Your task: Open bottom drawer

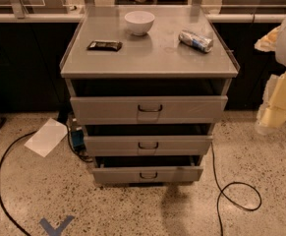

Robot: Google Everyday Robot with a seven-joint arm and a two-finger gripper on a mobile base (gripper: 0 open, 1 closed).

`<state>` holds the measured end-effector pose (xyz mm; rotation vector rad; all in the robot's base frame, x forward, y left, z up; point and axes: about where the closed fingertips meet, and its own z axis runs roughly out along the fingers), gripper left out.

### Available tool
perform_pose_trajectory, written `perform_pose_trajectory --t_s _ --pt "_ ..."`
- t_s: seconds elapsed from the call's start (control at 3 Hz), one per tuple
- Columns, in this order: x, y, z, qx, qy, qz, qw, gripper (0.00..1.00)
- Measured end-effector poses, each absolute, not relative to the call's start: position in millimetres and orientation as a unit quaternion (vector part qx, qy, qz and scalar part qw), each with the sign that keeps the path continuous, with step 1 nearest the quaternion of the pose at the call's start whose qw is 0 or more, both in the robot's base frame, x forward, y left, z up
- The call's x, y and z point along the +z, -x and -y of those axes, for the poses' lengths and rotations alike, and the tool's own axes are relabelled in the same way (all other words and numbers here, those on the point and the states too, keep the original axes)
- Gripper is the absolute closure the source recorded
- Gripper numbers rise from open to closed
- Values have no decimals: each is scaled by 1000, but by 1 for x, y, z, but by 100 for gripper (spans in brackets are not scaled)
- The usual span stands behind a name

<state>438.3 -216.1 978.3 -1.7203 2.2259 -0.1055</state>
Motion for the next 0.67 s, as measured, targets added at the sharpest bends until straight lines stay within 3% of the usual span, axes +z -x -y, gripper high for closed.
perform_pose_trajectory --t_s 0.67 --pt "949 -436 209 -15 596 -782 182 0"
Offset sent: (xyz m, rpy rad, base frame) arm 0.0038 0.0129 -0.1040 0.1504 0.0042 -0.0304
